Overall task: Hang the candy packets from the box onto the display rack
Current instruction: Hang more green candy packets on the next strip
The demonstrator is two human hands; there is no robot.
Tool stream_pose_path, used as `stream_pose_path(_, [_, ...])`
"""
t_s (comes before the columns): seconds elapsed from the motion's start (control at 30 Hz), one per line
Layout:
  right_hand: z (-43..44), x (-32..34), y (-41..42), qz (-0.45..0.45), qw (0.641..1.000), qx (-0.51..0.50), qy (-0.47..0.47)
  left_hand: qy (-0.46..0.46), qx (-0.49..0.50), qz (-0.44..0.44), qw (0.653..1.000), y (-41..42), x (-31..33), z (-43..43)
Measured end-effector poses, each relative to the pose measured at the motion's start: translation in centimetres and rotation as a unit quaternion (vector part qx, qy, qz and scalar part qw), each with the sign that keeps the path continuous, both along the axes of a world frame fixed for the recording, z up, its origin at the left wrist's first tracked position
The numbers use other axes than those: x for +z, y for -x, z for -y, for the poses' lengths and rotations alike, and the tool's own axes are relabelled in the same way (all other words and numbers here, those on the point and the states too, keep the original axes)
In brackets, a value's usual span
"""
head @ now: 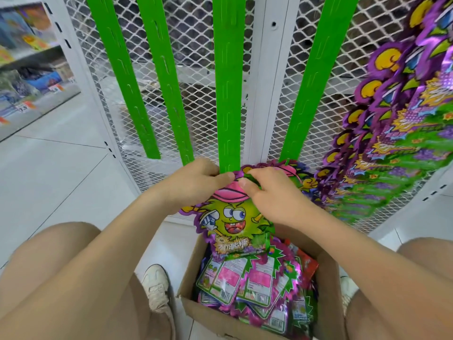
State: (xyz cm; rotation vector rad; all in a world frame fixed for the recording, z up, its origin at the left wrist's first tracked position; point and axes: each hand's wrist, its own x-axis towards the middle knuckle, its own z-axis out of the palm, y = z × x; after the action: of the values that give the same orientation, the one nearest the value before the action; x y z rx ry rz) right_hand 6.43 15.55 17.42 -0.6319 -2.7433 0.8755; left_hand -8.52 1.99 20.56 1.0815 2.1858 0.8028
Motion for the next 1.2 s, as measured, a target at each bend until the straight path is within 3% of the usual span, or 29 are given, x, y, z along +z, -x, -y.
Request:
stream_pose_path(0.23, [0.6,-0.1,0.1,0.028,0.999,-0.002,-0.027,0.01,0.003,0.058,0.998,0.8,-1.9,0.7])
stream_pose_path(0.6, [1.0,-1.3,0.2,0.056,0.997,0.008,-0.043,-0.002,0.025,0.08,0.997,0.2,-2.3,1.1])
stream_pose_path(0.9, [0.6,-0.6,-0.7,0.145,0.977,0.147,-0.061,-0.036,0.006,0.107,0.994,-0.2,-1.8,1.4])
stream_pose_path(1.0, [0.1,0.9,-1.1,0.122,0.971,0.191,-0.069,-0.038,0.021,0.117,0.992,0.0,-1.7,1.4])
stream_pose_path(1.2, [-0.1,1.0,-1.1,-0.003,0.991,0.096,-0.096,-0.022,0.066,0.201,0.977,0.0,-1.0,1.1])
